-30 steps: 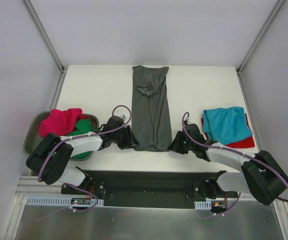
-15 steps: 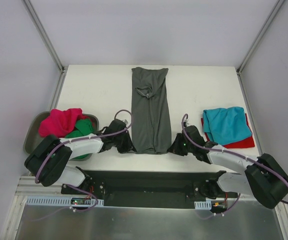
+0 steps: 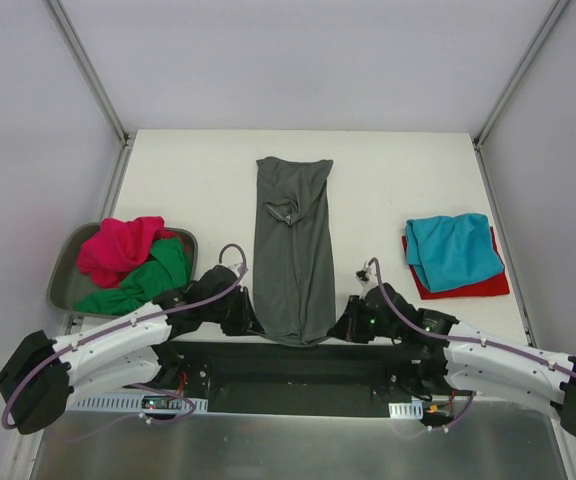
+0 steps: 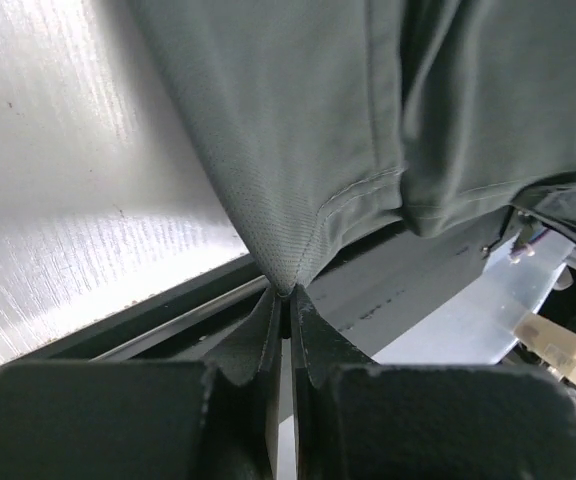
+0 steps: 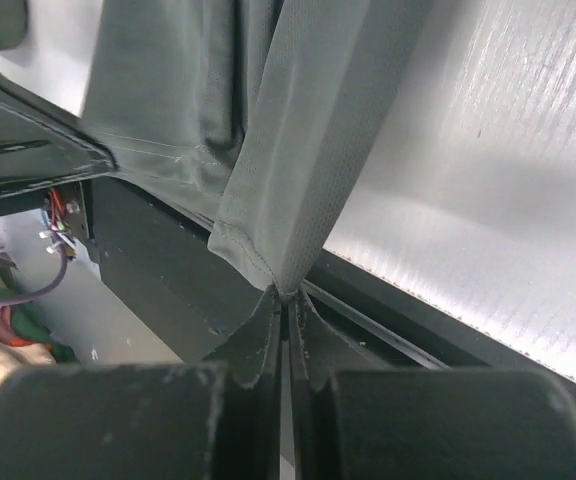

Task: Fold and stack the t-shirts
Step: Grab the bottom of the folded rectangular tshirt with both arms, then fold the folded rectangular tshirt in 1/3 of the way

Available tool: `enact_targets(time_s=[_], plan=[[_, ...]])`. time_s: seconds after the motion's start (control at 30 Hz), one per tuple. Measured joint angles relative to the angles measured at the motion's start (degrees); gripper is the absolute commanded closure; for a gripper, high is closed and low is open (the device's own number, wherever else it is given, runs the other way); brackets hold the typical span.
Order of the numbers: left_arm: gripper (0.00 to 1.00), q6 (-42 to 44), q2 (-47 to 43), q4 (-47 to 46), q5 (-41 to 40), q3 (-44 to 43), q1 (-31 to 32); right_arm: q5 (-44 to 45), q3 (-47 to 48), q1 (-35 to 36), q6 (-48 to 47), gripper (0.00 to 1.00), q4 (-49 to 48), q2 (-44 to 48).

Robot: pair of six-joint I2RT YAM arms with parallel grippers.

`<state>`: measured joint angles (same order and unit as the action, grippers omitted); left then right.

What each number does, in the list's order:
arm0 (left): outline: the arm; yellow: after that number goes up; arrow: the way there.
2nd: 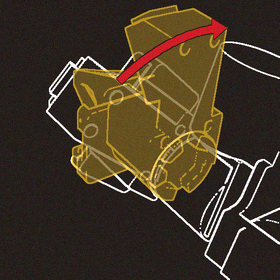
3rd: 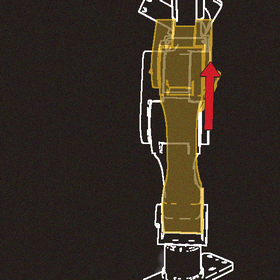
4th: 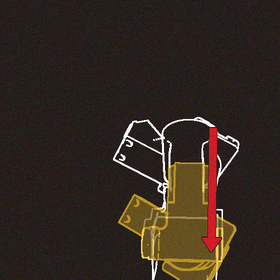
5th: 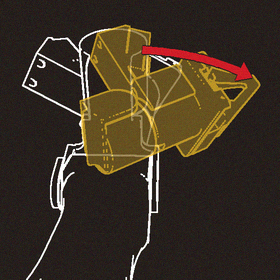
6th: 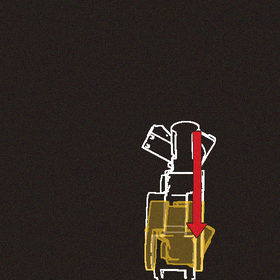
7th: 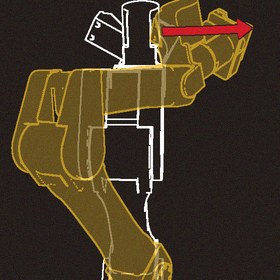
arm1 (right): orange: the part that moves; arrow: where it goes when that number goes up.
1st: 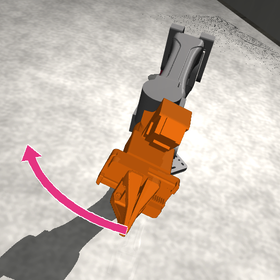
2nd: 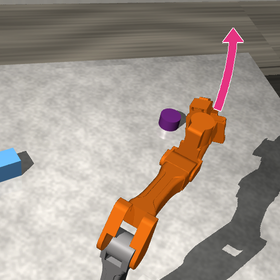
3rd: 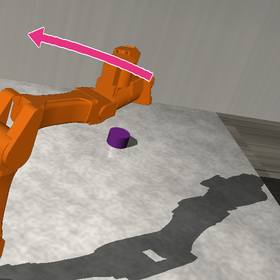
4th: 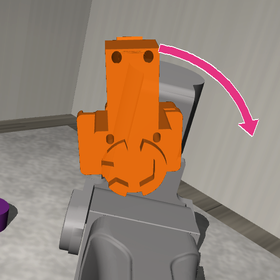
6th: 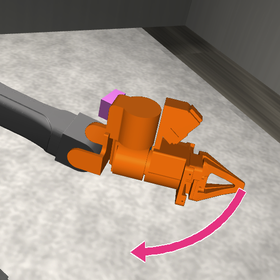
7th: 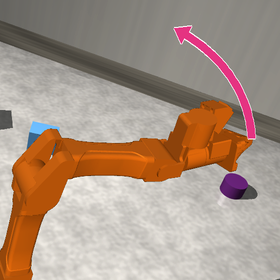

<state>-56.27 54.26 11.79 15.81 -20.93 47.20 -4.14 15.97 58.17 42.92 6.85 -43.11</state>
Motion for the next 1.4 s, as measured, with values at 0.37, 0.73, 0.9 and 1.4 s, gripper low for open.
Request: enact_targets(time_s=[0.37,0.73,0.9,1.4], plan=[[1.0,1.1,-3.3,2.6,-8.7,-6.0,0.1,10.5,13.4,0.3,-5.6,0.99,4.9,-6.5],[1.0,6.6,9.0,2.5,-17.5,-20.6,-6.5,8.8,23.7,-13.0,-14.9,0.99,5.2,-17.9],[1.0,9.4,15.3,1.8,-17.1,-24.9,-10.8,4.4,29.2,-17.8,-18.2,1.0,3.7,-25.4],[1.0,15.3,32.7,-0.9,-12.9,-37.2,-19.2,-4.9,43.5,-26.5,-23.3,0.99,1.6,-43.6]])
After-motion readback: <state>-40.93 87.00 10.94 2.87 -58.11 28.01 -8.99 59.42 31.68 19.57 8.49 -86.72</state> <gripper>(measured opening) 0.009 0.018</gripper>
